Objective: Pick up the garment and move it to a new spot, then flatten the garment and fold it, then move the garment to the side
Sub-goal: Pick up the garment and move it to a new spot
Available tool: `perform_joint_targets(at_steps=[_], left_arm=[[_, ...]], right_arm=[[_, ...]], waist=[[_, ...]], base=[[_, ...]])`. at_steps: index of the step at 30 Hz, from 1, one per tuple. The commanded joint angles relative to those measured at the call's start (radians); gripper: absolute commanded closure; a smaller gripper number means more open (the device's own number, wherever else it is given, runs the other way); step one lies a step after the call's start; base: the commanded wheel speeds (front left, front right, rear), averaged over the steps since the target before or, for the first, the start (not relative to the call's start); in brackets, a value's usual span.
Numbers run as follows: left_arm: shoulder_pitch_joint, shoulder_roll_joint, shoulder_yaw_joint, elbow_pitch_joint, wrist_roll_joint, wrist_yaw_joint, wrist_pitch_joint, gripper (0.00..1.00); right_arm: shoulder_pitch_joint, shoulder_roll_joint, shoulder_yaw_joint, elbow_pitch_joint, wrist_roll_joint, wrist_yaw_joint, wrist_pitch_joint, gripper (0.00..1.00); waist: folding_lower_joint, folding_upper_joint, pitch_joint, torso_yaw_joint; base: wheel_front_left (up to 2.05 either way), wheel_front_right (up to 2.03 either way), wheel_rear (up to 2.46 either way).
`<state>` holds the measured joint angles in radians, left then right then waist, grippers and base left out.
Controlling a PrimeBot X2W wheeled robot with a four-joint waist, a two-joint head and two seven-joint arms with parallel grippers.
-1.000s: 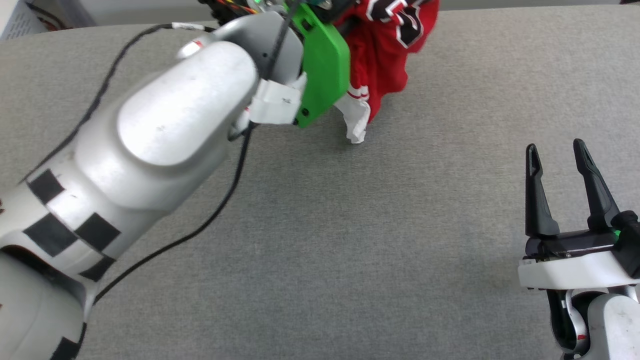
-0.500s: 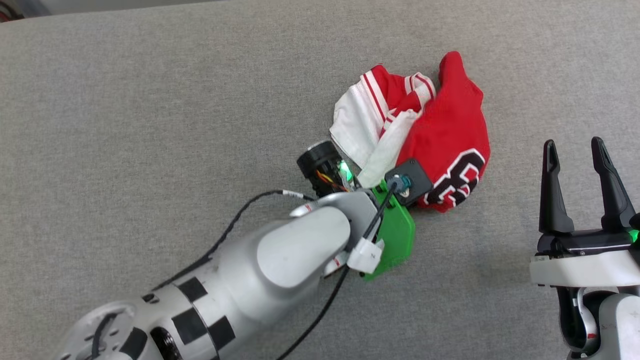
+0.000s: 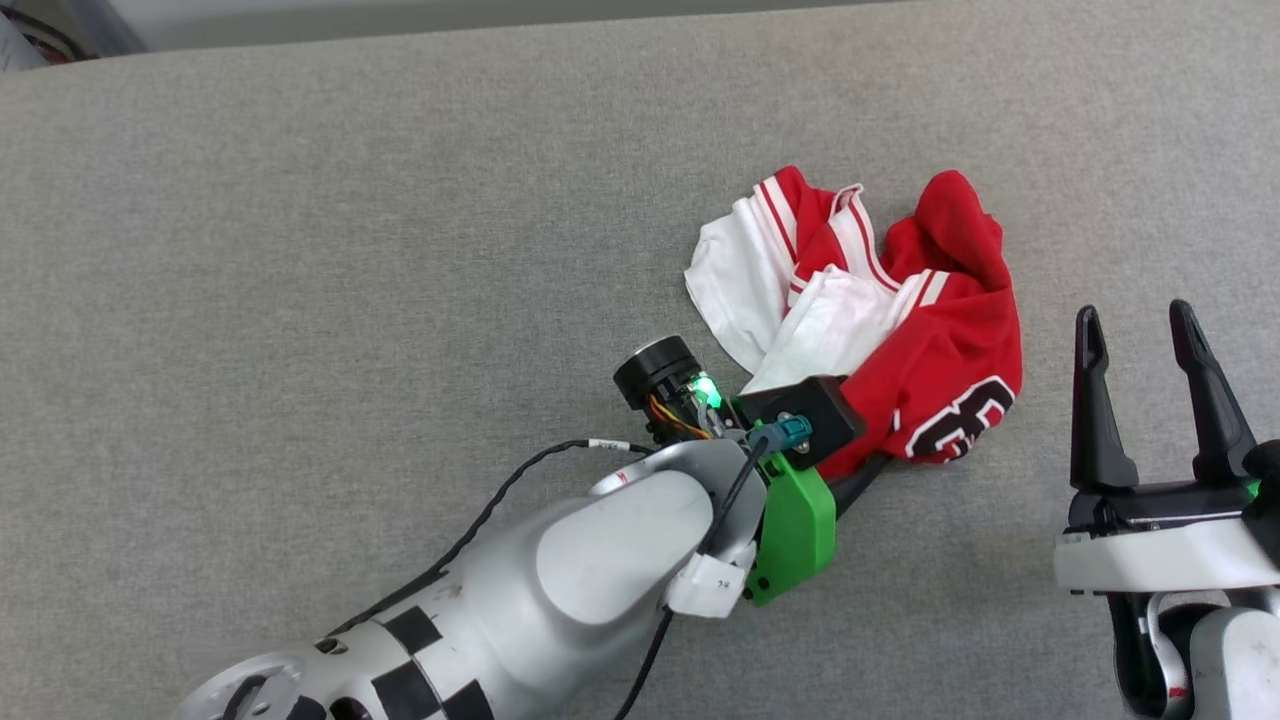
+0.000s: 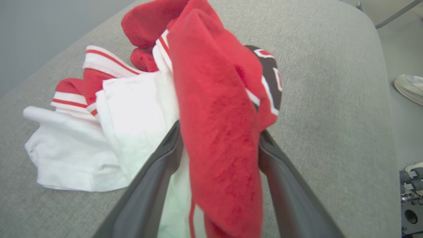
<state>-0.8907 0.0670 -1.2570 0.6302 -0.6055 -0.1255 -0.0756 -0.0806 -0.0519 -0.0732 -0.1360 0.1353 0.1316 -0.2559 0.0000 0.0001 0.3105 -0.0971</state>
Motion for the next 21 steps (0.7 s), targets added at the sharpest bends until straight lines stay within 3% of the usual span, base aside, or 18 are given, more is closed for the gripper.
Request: perform_joint_targets(at_steps=[1,6,12,18,21], left_arm=[[-0.008,-0.008,0.017,-0.01,-0.005,0.011,-0.04,0.0],[0.007,0.004,0.072,-0.054,-0.008,0.078,-0.136,0.0],[0.061,0.09,0.173,-0.141,-0.003,0.193,-0.18,0.0],[0.184,0.207,0.364,-0.292,0.038,0.334,-0.186,0.0],[0.27,0.253,0.472,-0.37,0.071,0.384,-0.186,0.0]], right_arm=[[0.023,0.002,0.0,0.004,-0.011,-0.001,-0.006,0.0],[0.063,0.002,0.001,0.008,-0.016,-0.001,-0.006,0.0],[0.1,0.002,0.006,0.009,-0.02,-0.001,-0.006,0.0],[0.127,0.002,0.0,0.008,-0.024,-0.001,-0.006,0.0],[0.134,0.002,0.0,0.009,-0.025,-0.001,-0.006,0.0]], waist=[[0.0,-0.0001,-0.056,0.034],[0.0,-0.0001,-0.127,0.071],[0.0,-0.0001,-0.189,0.11],[0.0,-0.0001,-0.22,0.141],[0.0,-0.0001,-0.226,0.149]], base=[[0.0,0.0,0.0],[0.0,0.0,0.0],[0.0,0.0,0.0],[0.0,0.0,0.0],[0.0,0.0,0.0]])
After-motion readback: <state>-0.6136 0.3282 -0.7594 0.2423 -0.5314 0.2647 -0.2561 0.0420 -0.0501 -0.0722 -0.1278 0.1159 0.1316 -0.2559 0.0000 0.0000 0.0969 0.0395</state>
